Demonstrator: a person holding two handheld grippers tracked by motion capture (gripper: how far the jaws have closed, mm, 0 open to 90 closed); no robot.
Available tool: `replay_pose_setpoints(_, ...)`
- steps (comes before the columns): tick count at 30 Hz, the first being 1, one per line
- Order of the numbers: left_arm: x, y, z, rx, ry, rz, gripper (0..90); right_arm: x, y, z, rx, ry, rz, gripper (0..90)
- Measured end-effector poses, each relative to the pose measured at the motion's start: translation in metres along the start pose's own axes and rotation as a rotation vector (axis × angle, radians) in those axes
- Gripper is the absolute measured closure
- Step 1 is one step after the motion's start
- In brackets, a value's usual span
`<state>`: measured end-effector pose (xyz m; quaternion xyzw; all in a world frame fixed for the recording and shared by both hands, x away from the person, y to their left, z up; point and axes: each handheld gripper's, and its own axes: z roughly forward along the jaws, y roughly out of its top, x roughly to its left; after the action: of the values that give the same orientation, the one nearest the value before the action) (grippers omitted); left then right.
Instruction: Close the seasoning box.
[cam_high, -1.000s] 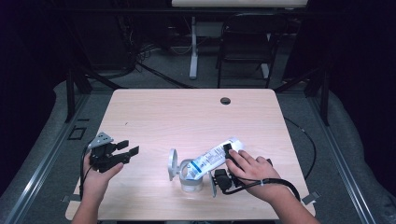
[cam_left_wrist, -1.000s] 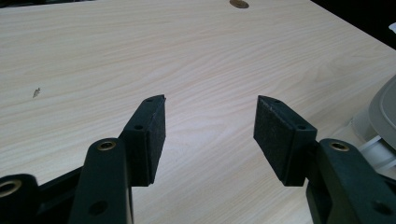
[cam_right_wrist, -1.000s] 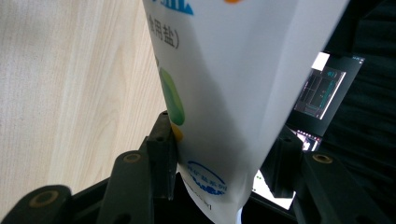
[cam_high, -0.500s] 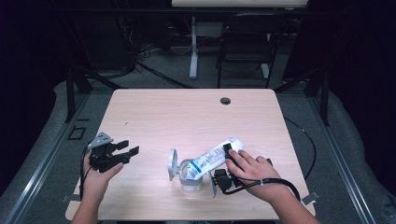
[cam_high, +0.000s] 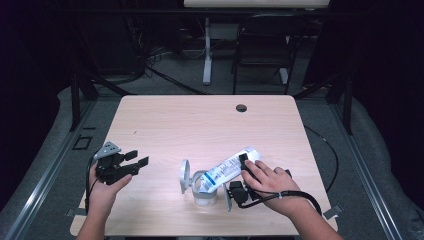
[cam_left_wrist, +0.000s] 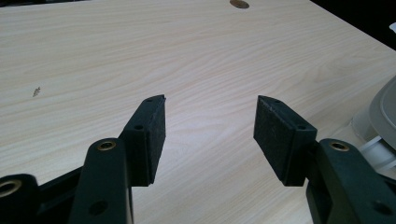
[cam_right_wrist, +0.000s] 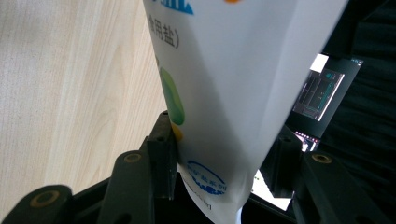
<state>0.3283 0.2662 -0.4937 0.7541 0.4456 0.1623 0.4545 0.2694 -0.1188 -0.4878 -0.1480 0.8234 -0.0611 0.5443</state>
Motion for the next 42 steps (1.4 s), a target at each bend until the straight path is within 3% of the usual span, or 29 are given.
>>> replay_pose_setpoints(42, 0.0006, -0.0002, 0.0001, 0.000, -0.002, 0.000, 44.1, -0.0005, 0.0005, -0.0007, -0.001, -0.008, -0.017, 54.7)
